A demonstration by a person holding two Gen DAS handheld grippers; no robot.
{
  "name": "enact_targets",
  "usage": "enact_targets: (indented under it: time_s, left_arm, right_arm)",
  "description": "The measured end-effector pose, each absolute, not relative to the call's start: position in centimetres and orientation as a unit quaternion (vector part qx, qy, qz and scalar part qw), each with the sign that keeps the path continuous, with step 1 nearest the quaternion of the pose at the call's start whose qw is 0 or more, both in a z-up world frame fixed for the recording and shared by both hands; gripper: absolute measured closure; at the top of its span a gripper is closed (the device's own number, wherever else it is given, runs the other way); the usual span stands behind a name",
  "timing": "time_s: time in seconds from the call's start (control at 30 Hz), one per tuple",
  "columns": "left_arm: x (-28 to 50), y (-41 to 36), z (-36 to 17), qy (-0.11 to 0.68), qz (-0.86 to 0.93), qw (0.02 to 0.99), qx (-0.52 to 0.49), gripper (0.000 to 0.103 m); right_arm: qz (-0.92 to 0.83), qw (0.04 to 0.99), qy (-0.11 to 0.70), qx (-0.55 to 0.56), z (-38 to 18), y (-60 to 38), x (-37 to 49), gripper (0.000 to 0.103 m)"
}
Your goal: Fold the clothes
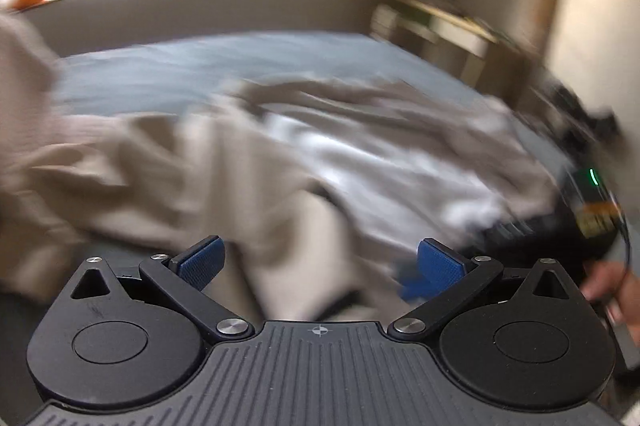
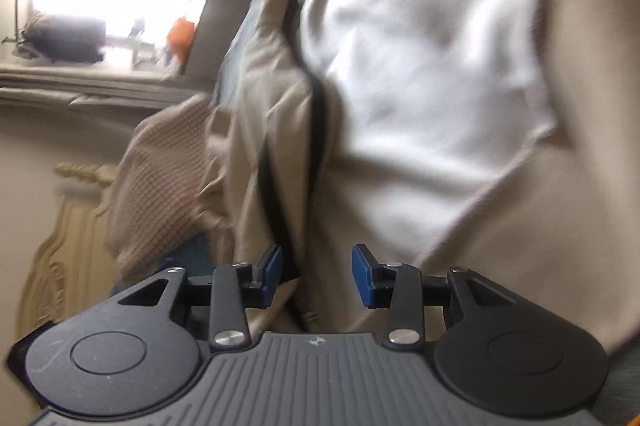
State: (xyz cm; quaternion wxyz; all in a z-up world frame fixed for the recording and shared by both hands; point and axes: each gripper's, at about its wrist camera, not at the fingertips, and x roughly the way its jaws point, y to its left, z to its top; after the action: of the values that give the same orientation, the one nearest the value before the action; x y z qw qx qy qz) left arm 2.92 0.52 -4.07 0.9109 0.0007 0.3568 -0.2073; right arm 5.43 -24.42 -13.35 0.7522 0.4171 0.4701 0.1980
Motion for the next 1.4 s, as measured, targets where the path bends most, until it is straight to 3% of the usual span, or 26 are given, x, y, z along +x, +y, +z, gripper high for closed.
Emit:
enact_targets:
  time_s: [0.07, 0.2, 0.23, 0.3, 0.37, 0.4, 0.53, 0.67, 0.77, 0.83, 0.9, 0.93, 0.97, 1.0, 1.23, 1.27, 1.3, 1.37, 1.4]
  left_arm:
    - [3.8, -2.1, -5.6, 0.375, -0.213, 0.901, 0.044, 0.000]
    - [5.4, -4.8, -8.2, 0.416, -0.203, 0.879, 0.109, 0.014]
    - [5.6, -4.9, -8.6, 0.423, -0.200, 0.876, 0.119, 0.021]
    - [5.7, -3.0, -8.3, 0.421, -0.188, 0.884, 0.079, 0.055]
    - [5.9, -0.7, -7.6, 0.417, -0.174, 0.892, 0.026, 0.071]
    - [6.0, 0.5, -7.3, 0.414, -0.167, 0.895, -0.001, 0.079]
    - [5.4, 7.6, -6.8, 0.382, -0.123, 0.900, -0.168, 0.092]
    - [4.5, 15.6, -7.0, 0.338, -0.059, 0.875, -0.343, 0.093]
    - [3.1, 18.4, -8.5, 0.346, -0.041, 0.855, -0.384, 0.092]
    - [2.3, 17.5, -8.4, 0.351, -0.069, 0.856, -0.372, 0.083]
    - [1.8, 15.8, -7.9, 0.359, -0.098, 0.862, -0.344, 0.040]
    - [1.8, 14.4, -7.5, 0.363, -0.115, 0.868, -0.320, 0.027]
    - [1.8, 13.0, -7.1, 0.366, -0.132, 0.872, -0.296, 0.007]
    - [1.9, 11.6, -6.7, 0.367, -0.153, 0.876, -0.272, 0.000]
    - [2.6, 3.2, -7.6, 0.397, -0.208, 0.887, -0.110, 0.003]
    - [2.5, 2.6, -8.2, 0.403, -0.206, 0.887, -0.095, 0.011]
    - [2.4, 2.4, -8.8, 0.412, -0.198, 0.885, -0.087, 0.034]
    - [2.2, 3.3, -9.9, 0.425, -0.173, 0.883, -0.100, 0.052]
    - [2.1, 4.3, -10.3, 0.425, -0.165, 0.881, -0.127, 0.058]
  right_arm:
    - [0.186, 0.763, 0.458, 0.417, -13.1, -24.9, 5.2, 0.062]
    - [0.141, 0.796, 0.417, 0.416, -12.1, -27.9, 4.0, 0.062]
    - [0.134, 0.795, 0.414, 0.423, -12.2, -28.7, 3.8, 0.062]
    - [0.121, 0.792, 0.410, 0.436, -12.5, -30.0, 3.6, 0.062]
    - [0.115, 0.790, 0.407, 0.443, -12.9, -30.5, 3.5, 0.062]
    - [0.115, 0.789, 0.407, 0.445, -13.1, -30.6, 3.5, 0.062]
    - [0.115, 0.786, 0.406, 0.452, -13.6, -30.7, 3.7, 0.062]
    - [0.117, 0.784, 0.406, 0.454, -13.8, -30.7, 3.8, 0.062]
    - [0.126, 0.787, 0.408, 0.446, -13.6, -30.4, 4.0, 0.062]
    - [0.149, 0.788, 0.408, 0.437, -13.1, -29.6, 4.4, 0.062]
    - [0.180, 0.787, 0.412, 0.423, -12.4, -28.3, 5.2, 0.062]
    - [0.192, 0.784, 0.420, 0.416, -12.1, -27.4, 5.8, 0.062]
    - [0.205, 0.780, 0.428, 0.408, -11.8, -26.5, 6.4, 0.062]
    - [0.217, 0.772, 0.437, 0.407, -11.7, -25.8, 7.1, 0.060]
    - [0.224, 0.741, 0.480, 0.413, -13.1, -21.4, 13.9, 0.039]
    - [0.209, 0.741, 0.490, 0.408, -13.5, -20.9, 14.7, 0.039]
    - [0.205, 0.738, 0.499, 0.405, -14.1, -20.4, 15.4, 0.039]
    - [0.197, 0.729, 0.511, 0.410, -15.1, -19.7, 16.2, 0.043]
    - [0.210, 0.727, 0.507, 0.412, -14.9, -19.5, 16.4, 0.055]
